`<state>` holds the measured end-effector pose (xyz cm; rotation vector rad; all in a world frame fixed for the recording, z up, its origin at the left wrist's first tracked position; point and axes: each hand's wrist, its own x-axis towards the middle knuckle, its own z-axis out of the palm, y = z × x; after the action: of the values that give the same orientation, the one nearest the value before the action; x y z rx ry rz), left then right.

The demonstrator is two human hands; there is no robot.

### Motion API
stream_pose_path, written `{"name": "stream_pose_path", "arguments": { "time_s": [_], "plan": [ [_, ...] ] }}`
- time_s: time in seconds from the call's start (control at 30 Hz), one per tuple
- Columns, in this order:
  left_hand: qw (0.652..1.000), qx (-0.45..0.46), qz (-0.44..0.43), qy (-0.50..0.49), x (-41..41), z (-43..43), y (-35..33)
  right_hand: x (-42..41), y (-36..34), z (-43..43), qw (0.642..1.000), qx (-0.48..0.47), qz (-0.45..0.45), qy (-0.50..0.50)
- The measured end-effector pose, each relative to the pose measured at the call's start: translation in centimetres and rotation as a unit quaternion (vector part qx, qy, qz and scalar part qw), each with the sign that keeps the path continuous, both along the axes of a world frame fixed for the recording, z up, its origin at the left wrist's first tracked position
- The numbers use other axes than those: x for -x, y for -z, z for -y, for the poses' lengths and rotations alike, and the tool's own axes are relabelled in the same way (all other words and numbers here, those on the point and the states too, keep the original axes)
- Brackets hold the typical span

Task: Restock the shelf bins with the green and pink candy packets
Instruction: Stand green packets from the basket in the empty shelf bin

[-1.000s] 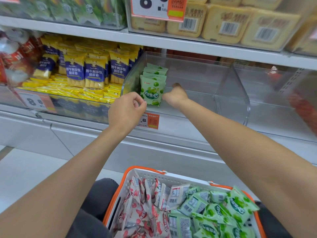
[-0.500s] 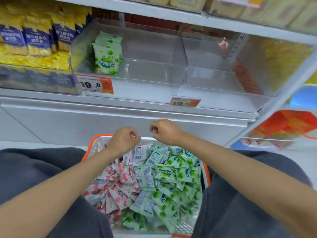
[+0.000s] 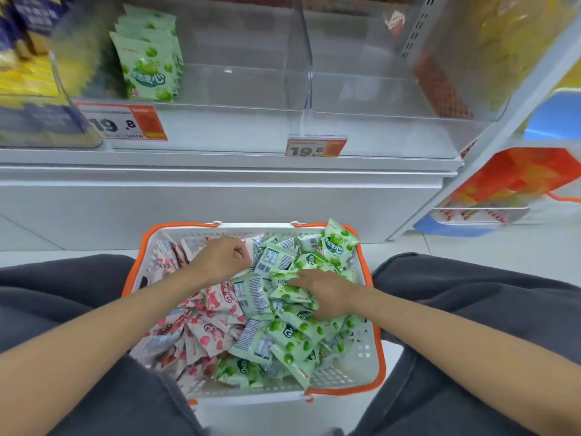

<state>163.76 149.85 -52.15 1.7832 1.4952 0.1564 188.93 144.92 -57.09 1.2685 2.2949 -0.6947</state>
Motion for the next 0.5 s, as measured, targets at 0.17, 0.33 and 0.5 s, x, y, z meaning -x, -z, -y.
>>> {"name": "stream_pose_path", "arguments": {
  "time_s": [0.17, 0.33, 0.5],
  "plan": [
    [0.999, 0.027, -0.038, 0.026, -0.2, -0.2, 0.3, 1.2, -1.1, -0.9, 0.982, -0.122, -0.113, 0.084],
    [0.991, 0.096, 0.079, 0.049, -0.8, 0.5, -0.8, 5.2, -6.0, -4.3, 0.807, 0.016, -0.348, 0.477],
    [0.981, -0.009, 0.186, -0.056, -1.4, 0.2, -1.2, 7.0, -9.8, -5.0, 0.765, 0.134, -0.436, 0.455]
  ]
}}
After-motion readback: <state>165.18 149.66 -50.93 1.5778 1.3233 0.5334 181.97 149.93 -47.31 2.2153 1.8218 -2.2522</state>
